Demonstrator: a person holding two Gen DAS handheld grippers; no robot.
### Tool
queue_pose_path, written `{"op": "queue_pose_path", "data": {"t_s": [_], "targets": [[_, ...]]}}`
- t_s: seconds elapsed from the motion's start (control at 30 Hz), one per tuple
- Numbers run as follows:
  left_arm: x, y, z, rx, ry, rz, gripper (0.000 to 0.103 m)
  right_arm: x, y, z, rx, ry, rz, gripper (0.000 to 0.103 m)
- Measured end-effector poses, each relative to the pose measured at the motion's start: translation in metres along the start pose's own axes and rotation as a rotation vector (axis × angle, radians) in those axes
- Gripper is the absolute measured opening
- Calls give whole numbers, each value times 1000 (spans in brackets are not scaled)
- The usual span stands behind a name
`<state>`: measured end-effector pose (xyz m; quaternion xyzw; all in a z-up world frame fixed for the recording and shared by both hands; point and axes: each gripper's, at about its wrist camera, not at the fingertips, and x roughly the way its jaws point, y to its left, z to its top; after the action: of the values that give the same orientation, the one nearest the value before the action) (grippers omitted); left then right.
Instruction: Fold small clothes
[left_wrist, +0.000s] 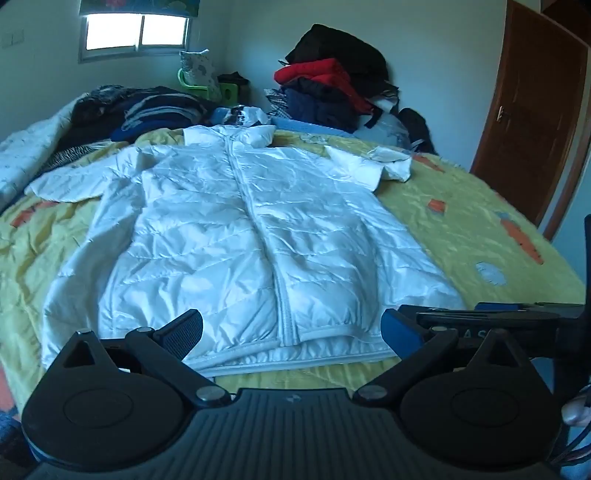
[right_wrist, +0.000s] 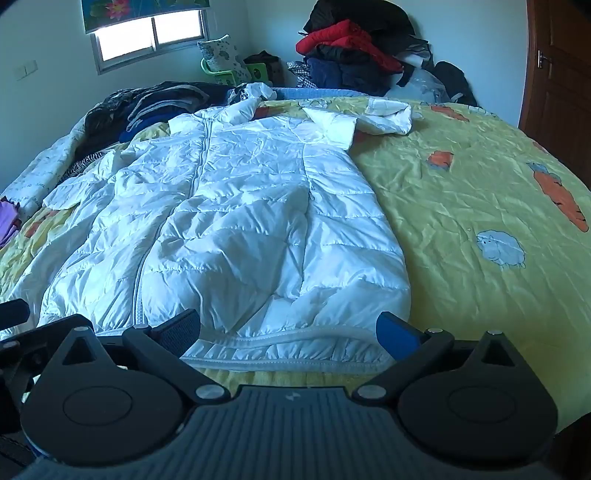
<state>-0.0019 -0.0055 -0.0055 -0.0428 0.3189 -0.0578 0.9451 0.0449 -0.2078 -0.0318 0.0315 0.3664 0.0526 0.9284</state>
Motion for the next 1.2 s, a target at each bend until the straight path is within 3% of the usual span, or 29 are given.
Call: {"op": "queue_pose_path", "data": {"t_s": [0.4,1.2], "targets": [[13,36,-2,-184,79,13,103,5,1,-2,20,18,12,102],[13,31,-3,-169,83,14,103,8,1,-3,24,28,15,102]]}}
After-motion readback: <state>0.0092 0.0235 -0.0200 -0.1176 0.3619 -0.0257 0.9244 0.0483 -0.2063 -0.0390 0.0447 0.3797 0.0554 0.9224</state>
